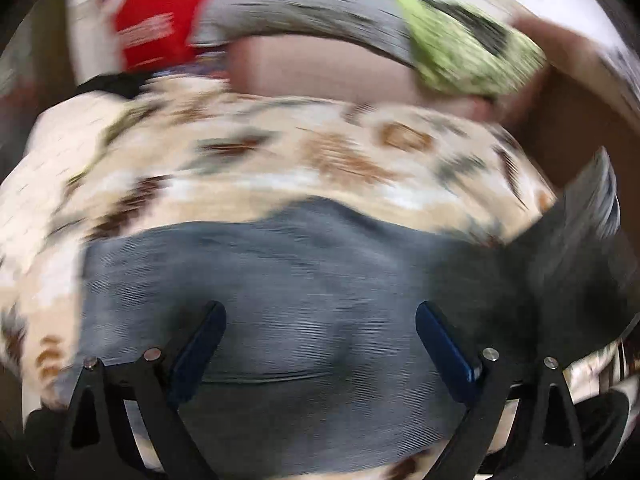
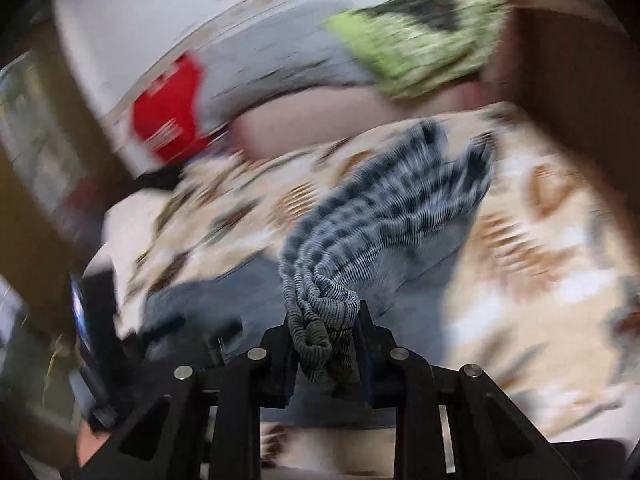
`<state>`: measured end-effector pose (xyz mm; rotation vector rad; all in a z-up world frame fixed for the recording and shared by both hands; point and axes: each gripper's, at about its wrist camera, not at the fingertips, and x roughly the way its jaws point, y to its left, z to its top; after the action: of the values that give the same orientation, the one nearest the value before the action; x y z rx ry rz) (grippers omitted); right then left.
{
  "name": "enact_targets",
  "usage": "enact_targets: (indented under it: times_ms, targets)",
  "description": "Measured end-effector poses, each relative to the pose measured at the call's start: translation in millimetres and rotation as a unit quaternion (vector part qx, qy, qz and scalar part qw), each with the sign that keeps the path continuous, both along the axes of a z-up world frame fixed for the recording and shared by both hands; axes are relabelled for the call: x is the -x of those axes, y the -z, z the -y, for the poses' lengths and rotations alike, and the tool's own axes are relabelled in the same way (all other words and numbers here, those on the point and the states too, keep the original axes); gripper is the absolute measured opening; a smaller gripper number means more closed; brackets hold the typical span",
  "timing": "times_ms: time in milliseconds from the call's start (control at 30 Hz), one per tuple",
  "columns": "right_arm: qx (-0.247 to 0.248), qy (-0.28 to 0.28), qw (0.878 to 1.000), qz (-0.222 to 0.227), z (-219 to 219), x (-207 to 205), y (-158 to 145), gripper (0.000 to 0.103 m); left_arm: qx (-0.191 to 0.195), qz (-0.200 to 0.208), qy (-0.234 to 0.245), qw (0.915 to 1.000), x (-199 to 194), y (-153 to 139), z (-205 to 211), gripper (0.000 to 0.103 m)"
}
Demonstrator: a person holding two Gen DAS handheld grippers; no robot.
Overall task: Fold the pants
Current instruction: 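Grasp the leg hem with the right tool and fold it over the other leg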
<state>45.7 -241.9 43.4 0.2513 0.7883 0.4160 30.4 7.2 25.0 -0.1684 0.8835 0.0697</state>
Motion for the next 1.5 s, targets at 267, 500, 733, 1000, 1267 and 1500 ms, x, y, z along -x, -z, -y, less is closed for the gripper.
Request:
enact_targets:
  times_ms: [267,500,733,1000,1267,1500]
  targets:
    - [-0.057,-0.071,0.99,-0.106,-36.5,-8.4,91.6,0.065,0.001,-0.002,-0.048,0.9989,9.1,-4.4,-37.2,0.096]
    - [-0.18,0.008,0.979,-0.095,58.8,-8.4,78.9,0.078,0.014,0.024,0.056,0.9981,0.1,-20.7,50.3,0.096]
    - [-0.23,0.009,0.952,-0.2,87.2,-34.1,122.3,0.078,-0.076,-0.084,0.1,0.9885,-16.8,68.8,101.3,0.095]
    - [-0.24,-0.011,0.957,-0.165,99.6,-109.0,76.1,0.078,-0.086,-0.063,0.108,0.9884,-8.9,54.9,96.8,0.094]
    - [-0.229,0.005,0.945,-0.234,80.0,-178.1,130.0,0.079,-0.084,-0.07,0.113,0.9876,-8.7,73.8,91.1,0.097]
    - [-0.23,-0.009,0.953,-0.197,100.9,-95.9,88.0,0.08,-0.067,-0.068,0.115,0.9888,-13.1,71.6,88.4,0.098]
